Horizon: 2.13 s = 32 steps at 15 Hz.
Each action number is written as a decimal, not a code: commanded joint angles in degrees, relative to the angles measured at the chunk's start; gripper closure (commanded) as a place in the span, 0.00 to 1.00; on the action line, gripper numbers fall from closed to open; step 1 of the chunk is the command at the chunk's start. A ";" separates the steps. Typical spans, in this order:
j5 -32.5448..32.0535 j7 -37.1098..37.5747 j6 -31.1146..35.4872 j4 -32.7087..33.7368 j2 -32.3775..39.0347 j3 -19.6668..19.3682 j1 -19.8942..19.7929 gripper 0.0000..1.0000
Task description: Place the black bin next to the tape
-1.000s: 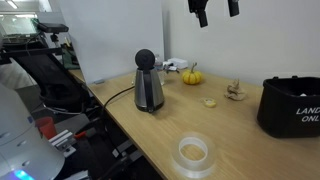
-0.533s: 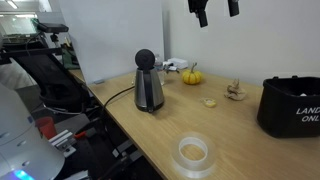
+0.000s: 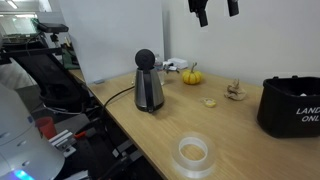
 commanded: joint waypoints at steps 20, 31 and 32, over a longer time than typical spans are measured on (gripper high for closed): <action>-0.36 5.41 22.83 20.26 33.36 -5.23 -0.37 0.00; 2.12 0.93 22.04 20.82 35.73 -6.38 -0.26 0.00; 1.42 1.08 22.67 20.79 35.92 -6.75 -0.15 0.00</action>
